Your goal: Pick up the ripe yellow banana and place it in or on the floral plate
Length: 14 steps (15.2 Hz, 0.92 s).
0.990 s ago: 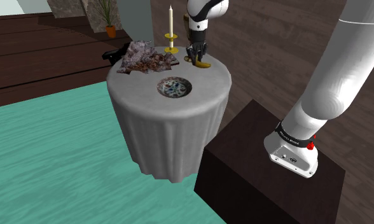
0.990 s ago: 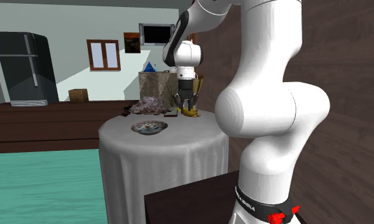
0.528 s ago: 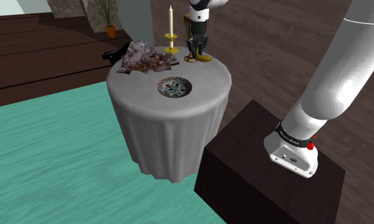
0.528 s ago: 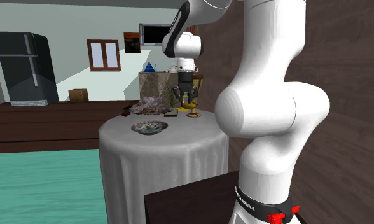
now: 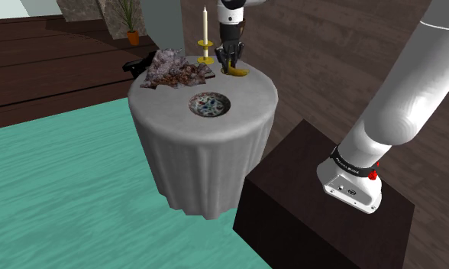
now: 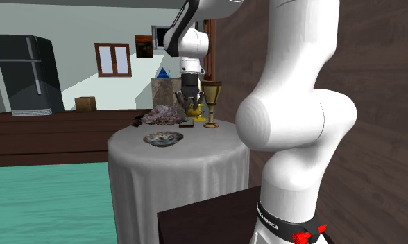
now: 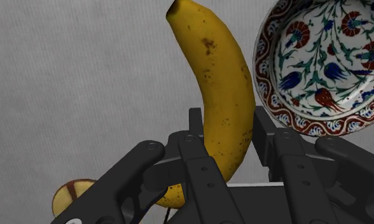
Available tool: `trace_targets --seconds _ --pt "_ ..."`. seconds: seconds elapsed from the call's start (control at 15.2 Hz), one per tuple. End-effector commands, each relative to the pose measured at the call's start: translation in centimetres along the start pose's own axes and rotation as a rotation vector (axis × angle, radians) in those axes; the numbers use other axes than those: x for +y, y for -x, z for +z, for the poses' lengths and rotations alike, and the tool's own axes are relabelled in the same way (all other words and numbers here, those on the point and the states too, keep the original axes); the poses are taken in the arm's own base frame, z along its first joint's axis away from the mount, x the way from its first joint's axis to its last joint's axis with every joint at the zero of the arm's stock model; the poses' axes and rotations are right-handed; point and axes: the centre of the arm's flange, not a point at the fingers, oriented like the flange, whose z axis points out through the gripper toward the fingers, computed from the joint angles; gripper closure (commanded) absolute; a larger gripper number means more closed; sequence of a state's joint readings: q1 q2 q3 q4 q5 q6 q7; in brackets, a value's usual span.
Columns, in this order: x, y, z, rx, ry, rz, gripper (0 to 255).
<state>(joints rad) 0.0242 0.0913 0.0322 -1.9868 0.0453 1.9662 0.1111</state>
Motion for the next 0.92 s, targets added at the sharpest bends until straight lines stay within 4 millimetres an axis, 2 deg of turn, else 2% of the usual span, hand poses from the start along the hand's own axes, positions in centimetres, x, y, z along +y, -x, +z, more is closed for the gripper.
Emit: trace_targets --seconds 0.0,0.73,0.79,0.86 --pt "-2.4 0.4 0.0 0.000 0.000 0.002 255" --pt "-16.5 3.9 0.3 0.000 0.000 0.002 255" --pt "-17.7 4.2 0.3 0.000 0.000 0.002 255" --pt "-17.6 4.2 0.8 0.000 0.000 0.002 255"
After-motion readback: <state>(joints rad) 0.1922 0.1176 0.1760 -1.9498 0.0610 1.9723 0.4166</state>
